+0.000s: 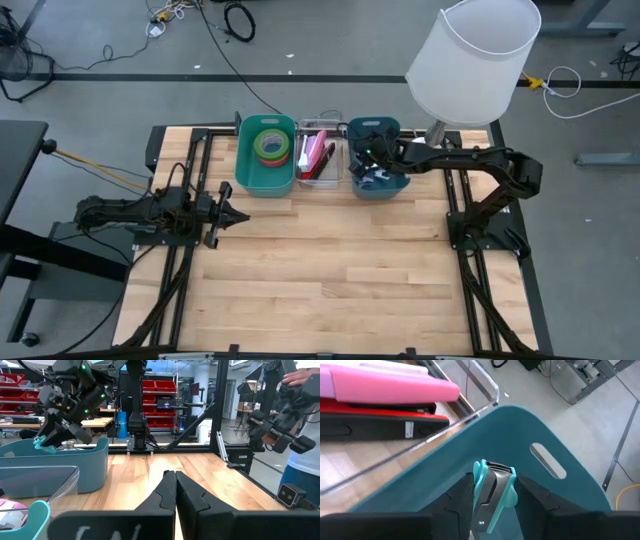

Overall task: Pick and place Stapler, Stapler remover, tape
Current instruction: Put the light green staple remover into the blue bin

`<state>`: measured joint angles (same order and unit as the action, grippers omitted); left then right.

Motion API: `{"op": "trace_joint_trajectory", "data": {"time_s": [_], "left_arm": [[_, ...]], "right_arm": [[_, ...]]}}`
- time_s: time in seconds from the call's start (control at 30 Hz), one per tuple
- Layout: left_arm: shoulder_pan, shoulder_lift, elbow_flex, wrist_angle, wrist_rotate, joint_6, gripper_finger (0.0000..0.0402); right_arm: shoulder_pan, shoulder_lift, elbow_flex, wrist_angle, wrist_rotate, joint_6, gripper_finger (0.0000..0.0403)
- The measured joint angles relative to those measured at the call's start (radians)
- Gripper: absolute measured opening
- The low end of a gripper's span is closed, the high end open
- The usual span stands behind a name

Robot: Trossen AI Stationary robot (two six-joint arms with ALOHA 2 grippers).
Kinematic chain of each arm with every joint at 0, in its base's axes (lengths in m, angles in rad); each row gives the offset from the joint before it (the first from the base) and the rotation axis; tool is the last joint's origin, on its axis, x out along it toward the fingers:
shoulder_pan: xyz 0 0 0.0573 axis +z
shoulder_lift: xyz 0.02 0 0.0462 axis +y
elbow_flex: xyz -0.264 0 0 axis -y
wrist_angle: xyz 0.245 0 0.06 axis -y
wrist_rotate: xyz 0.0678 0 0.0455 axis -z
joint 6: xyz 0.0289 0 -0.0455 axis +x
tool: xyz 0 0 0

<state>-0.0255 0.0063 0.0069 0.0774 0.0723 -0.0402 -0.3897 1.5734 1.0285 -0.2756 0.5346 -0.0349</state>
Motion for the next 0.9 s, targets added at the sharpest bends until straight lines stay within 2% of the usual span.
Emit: {"op": "trace_joint_trajectory", "data": {"time_s": [0.27,0.53,0.67,0.9], "left_arm": [[0.000,0.000,0.000,0.000,0.000,0.000,0.0003],[0.000,0.000,0.000,0.000,0.000,0.000,0.0003],[0.000,0.000,0.000,0.000,0.000,0.000,0.0003],[0.000,0.000,0.000,0.000,0.000,0.000,0.0003]], "right_arm": [[-0.001,0.000,-0.025,-0.002,-0.003,0.000,0.0128],[-0.002,0.000,-0.025,-0.001,-0.006,0.010,0.0145],[-0.001,0.000,-0.025,-0.001,-0.042,0.039,0.0176],[-0.001,0.000,-0.025,-0.001,-0.054,0.057,0.0262]]}}
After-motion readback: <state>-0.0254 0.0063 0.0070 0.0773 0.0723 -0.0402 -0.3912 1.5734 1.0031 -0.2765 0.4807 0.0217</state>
